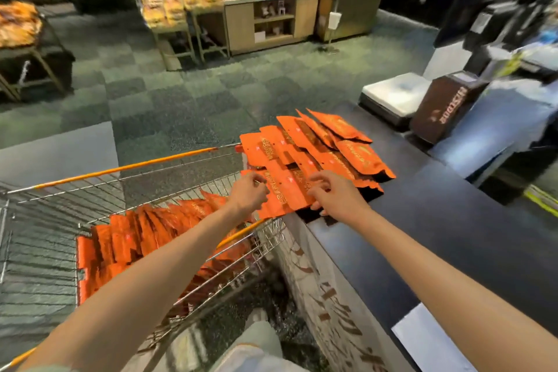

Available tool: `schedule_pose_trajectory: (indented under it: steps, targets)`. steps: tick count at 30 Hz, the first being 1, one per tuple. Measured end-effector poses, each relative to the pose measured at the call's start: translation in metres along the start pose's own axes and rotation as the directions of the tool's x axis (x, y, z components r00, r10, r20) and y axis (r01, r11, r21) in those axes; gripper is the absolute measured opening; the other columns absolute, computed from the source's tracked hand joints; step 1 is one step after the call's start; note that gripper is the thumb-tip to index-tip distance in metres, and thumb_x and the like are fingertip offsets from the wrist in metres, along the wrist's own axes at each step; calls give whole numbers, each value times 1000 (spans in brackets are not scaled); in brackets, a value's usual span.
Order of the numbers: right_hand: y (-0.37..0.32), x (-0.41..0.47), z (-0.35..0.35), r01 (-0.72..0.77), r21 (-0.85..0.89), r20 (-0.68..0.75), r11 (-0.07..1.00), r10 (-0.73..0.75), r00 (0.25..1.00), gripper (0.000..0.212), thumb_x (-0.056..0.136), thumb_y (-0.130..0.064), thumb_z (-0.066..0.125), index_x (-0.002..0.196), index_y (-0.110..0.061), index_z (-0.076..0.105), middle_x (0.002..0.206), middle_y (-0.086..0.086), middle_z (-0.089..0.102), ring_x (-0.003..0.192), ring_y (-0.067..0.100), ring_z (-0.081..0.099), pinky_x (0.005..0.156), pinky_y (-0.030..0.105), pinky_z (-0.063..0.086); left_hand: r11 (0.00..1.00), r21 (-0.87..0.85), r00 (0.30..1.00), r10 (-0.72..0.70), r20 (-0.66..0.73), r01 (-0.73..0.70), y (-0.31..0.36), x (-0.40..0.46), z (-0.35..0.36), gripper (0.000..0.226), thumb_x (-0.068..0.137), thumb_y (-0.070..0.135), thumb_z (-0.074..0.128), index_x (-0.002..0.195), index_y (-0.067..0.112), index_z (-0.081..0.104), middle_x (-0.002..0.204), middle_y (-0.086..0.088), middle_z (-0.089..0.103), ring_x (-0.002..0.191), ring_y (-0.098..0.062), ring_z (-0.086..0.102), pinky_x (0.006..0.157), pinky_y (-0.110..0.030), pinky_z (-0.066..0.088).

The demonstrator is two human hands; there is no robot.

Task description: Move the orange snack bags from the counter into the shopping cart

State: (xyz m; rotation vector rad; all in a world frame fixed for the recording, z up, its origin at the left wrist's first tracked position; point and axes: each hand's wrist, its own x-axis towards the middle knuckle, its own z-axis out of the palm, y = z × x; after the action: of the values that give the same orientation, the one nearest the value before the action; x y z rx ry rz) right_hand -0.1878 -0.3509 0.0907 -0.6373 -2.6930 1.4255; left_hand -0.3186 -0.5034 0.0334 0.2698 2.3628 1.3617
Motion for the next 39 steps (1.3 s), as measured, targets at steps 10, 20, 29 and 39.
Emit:
schedule_pose_trajectory:
  steps: [10, 20, 29, 39]
  targets:
    - [37, 44, -50, -122, 44, -88, 992, 125, 988, 29, 94, -21, 47, 122, -20, 54, 100, -4, 65, 76, 14, 71, 77, 40, 59, 995, -1, 988, 103, 115, -103, 56, 76, 55, 23, 87, 7, 41, 105, 11, 56, 87, -11, 68, 73, -25, 64, 60, -37, 52]
    - [71, 158, -98, -182, -122, -235, 976, 149, 961, 34, 93, -27, 50, 125, -19, 57, 116, -2, 63, 99, 16, 61, 85, 38, 53, 939, 179, 948, 264, 179, -295, 114, 222, 105, 19, 84, 17, 46, 98, 22, 57, 87, -8, 68, 84, -32, 66, 74, -41, 54]
    - [122, 239, -104, -315, -332, -46, 889, 319, 947, 73, 86, -47, 58, 147, -18, 29, 150, 6, 36, 135, 24, 39, 106, 39, 40, 595, 569, 823, 392, 411, -568, 132, 336, 163, 53, 76, 10, 57, 129, 10, 49, 130, -15, 51, 123, -34, 46, 102, -43, 40]
    - [150, 270, -76, -336, -562, 63, 756, 444, 894, 77, 84, -44, 60, 146, -27, 19, 157, 12, 15, 141, 38, 23, 106, 53, 37, 190, 724, 744, 278, 608, -663, 118, 396, 198, 27, 84, 17, 55, 109, 24, 64, 124, 0, 60, 129, -26, 39, 107, -44, 26]
